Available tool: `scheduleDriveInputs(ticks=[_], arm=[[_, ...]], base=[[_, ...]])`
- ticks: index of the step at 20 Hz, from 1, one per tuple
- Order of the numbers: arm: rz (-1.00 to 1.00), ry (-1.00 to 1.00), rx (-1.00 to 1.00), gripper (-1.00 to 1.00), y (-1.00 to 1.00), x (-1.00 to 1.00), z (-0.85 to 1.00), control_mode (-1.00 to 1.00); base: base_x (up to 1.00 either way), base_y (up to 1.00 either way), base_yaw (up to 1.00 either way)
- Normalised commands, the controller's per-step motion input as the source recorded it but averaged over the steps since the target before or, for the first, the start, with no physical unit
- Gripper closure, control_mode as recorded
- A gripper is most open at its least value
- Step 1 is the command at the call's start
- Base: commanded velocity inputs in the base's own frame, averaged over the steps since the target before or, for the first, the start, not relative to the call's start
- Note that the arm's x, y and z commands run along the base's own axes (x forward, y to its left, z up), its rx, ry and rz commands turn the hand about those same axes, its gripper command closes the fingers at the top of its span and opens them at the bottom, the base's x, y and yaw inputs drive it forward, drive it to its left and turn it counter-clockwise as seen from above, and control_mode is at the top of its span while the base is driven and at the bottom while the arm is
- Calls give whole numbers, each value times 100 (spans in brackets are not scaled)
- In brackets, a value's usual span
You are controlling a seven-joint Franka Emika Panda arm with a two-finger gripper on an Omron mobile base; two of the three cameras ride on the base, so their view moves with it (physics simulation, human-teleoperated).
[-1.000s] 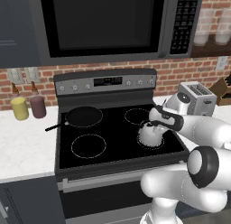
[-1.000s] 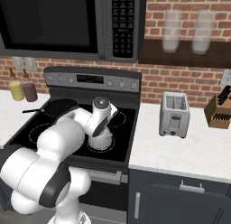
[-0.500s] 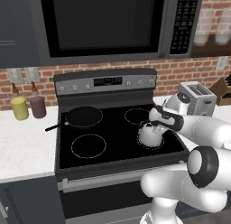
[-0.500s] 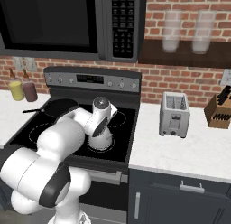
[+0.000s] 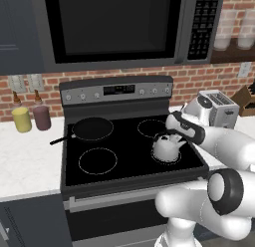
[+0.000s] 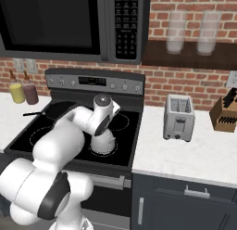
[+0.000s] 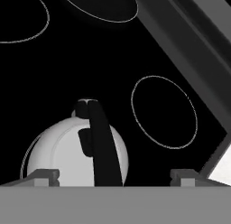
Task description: Pick the kettle from the counter and place it on a stove burner. Then turn the burner on.
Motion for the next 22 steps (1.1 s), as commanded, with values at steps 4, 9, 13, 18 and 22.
scheduleDriveInputs(ticks=[4,9,13,18,22], arm=[[-4,0,6,-100,-16,0,98,-100],[-12,0,10,-100,-39,5,96,-100],[-26,2,28,-100,-71,28,37,-100],[-35,0,33,-100,-48,50,5,-100],[-34,0,29,-100,-23,59,0,-100]], base=[[0,0,0],[0,0,0],[0,0,0],[0,0,0],[0,0,0]])
